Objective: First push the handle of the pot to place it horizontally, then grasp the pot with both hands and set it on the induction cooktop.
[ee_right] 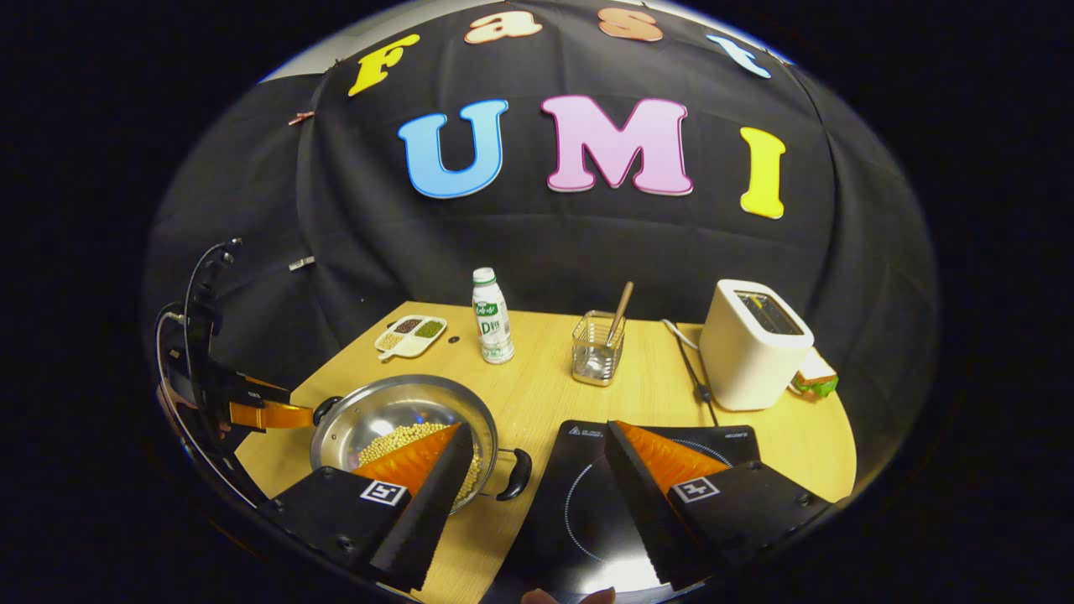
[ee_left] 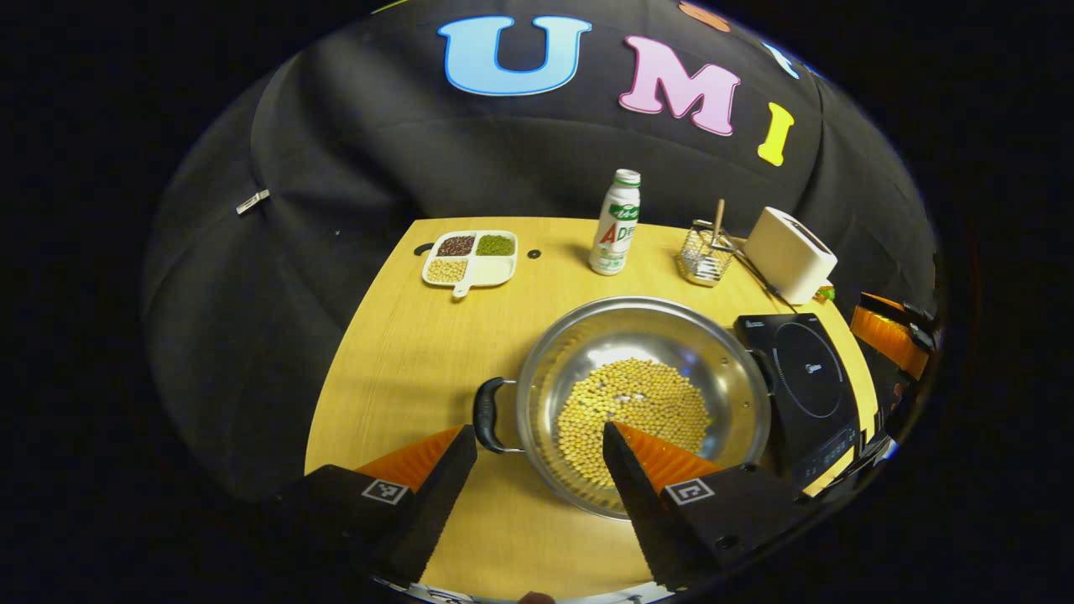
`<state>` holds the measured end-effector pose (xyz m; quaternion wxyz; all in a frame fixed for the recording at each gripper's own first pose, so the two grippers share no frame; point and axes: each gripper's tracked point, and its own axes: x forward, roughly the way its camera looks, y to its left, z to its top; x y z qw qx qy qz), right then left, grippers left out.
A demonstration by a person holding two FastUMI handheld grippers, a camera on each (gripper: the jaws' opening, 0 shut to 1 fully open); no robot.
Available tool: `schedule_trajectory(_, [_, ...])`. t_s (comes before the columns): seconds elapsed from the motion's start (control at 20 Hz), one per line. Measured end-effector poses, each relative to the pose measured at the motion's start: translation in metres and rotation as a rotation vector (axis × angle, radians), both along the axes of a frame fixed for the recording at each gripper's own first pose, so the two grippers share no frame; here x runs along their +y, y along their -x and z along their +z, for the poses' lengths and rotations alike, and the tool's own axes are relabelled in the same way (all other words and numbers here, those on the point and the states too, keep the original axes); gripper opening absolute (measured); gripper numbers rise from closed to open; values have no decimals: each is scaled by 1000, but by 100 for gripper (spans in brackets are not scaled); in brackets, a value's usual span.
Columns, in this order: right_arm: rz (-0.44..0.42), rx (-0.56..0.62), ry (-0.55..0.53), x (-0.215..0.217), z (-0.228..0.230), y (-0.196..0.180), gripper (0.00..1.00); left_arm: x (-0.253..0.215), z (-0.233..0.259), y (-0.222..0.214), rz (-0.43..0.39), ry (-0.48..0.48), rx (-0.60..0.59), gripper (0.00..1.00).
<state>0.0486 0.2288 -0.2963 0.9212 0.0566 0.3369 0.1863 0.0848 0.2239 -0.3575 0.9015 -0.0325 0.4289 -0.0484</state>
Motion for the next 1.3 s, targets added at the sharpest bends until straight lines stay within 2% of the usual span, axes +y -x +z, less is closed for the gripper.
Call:
schedule_trajectory(0.25, [27,112,6,24,-49,-4,99,16,-42,-27,-4,-10,71,95])
schedule_trajectory(0.4, [29,139,18,31,-66,-8,94,9,-64,-40,-27,3,114,95])
schedule_trajectory(0.45, [29,156,22,35,-73,-7,84,9,-72,-43,-34,5,133,94])
schedule_trajectory(0.5, [34,175,21,39,-79,-7,89,11,-77,-46,-35,1,141,94])
schedule_trajectory(0.6, [47,199,20,48,-88,-4,86,14,-86,-50,-39,-10,157,93])
schedule_trajectory(0.7, [61,225,36,53,-98,0,80,13,-84,-49,-64,-2,165,90])
schedule_trajectory(0.8, [61,252,49,57,-107,2,80,10,-86,-48,-92,25,171,86])
schedule_trajectory(0.85, [60,266,52,59,-112,3,80,9,-87,-48,-97,32,172,78])
schedule_trajectory(1.0, [49,308,61,64,-126,7,80,10,-88,-49,-101,24,176,67])
schedule_trajectory(1.05, [42,315,62,65,-129,5,80,12,-88,-50,-102,23,174,67])
schedule_trajectory(1.15, [35,364,54,73,-139,11,69,14,-88,-49,-101,24,173,66])
schedule_trajectory(1.25, [28,370,65,75,-143,9,68,16,-88,-48,-97,23,177,65])
schedule_trajectory(1.3, [25,379,80,75,-145,8,68,16,-88,-48,-101,21,179,70])
